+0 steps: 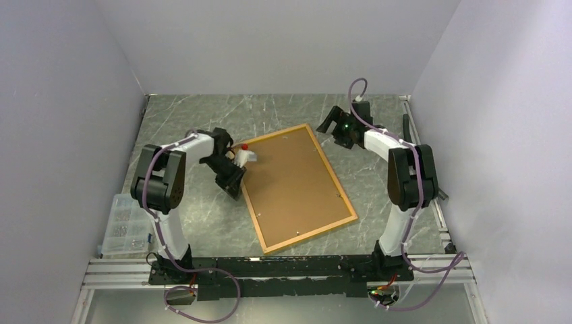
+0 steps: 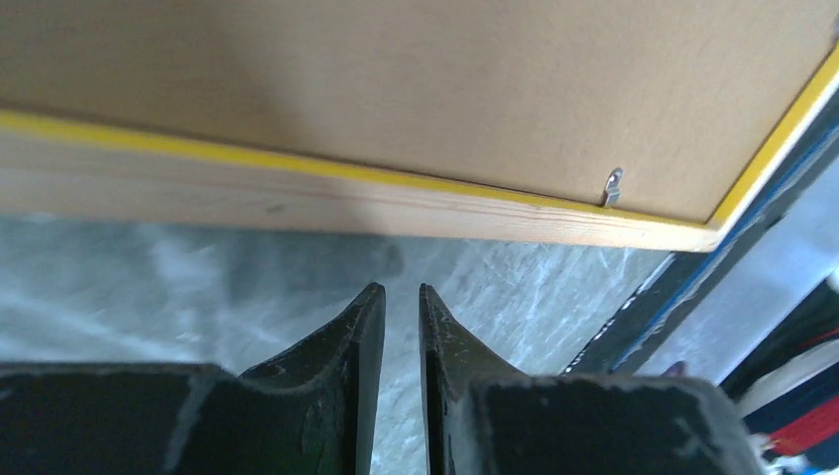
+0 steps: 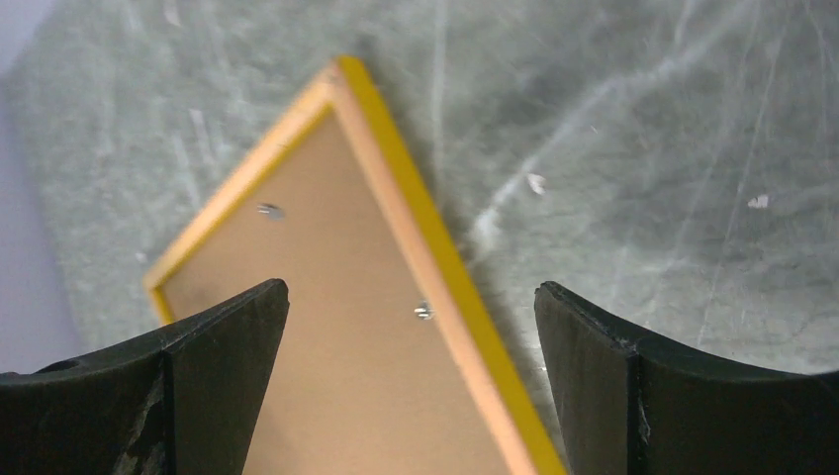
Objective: Put the photo into the frame
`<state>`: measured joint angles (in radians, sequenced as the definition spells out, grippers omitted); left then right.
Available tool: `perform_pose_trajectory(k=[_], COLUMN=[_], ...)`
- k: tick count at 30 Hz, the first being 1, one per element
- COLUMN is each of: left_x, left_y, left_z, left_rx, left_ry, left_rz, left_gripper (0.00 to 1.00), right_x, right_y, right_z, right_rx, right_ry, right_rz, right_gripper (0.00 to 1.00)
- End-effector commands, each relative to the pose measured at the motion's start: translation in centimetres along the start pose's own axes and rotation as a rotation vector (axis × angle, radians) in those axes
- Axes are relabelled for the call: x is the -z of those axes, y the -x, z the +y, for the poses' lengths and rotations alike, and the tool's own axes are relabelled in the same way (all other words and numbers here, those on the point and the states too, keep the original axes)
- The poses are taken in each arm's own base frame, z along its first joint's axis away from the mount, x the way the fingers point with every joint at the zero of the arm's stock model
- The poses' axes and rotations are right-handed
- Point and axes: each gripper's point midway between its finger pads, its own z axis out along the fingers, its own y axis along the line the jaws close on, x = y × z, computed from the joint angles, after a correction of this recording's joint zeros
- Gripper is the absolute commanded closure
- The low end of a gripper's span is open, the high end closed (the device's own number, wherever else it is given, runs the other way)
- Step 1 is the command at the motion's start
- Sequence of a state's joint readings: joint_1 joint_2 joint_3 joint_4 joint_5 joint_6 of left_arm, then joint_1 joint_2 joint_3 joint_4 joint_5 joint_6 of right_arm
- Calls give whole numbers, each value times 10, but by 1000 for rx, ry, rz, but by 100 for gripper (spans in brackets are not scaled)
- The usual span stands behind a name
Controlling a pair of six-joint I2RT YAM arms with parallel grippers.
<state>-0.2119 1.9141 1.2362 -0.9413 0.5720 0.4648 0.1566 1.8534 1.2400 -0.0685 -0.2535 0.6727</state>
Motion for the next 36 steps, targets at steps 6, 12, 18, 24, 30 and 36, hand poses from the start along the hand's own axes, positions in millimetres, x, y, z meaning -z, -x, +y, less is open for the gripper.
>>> perform_pose_trajectory(k=[6, 12, 18, 24, 30, 36], left_x=[-17, -39, -66, -98, -116, -101], left_y=[-13, -8, 2, 18, 28, 5], left_z=[-10, -37, -61, -92, -132, -147], left_rx=[-290, -337, -348, -393, -408, -375], left_ry=[137, 95, 38, -9, -102, -181], left_rz=[120, 151, 188, 209, 242, 311], left_gripper=[76, 75, 75, 76, 73, 56], right_x=[-43, -72, -104, -126, -125, -103], right_y=[-23, -41, -60, -94, -113, -65], right_z=[-7, 15, 54, 136, 169, 150], right_rx=[-29, -17, -16, 54, 141, 170], right_ry=[6, 33, 96, 286, 349, 281], right_rz=[121, 183, 246, 361, 424, 310], right_gripper=[0, 0, 0, 0, 0, 0])
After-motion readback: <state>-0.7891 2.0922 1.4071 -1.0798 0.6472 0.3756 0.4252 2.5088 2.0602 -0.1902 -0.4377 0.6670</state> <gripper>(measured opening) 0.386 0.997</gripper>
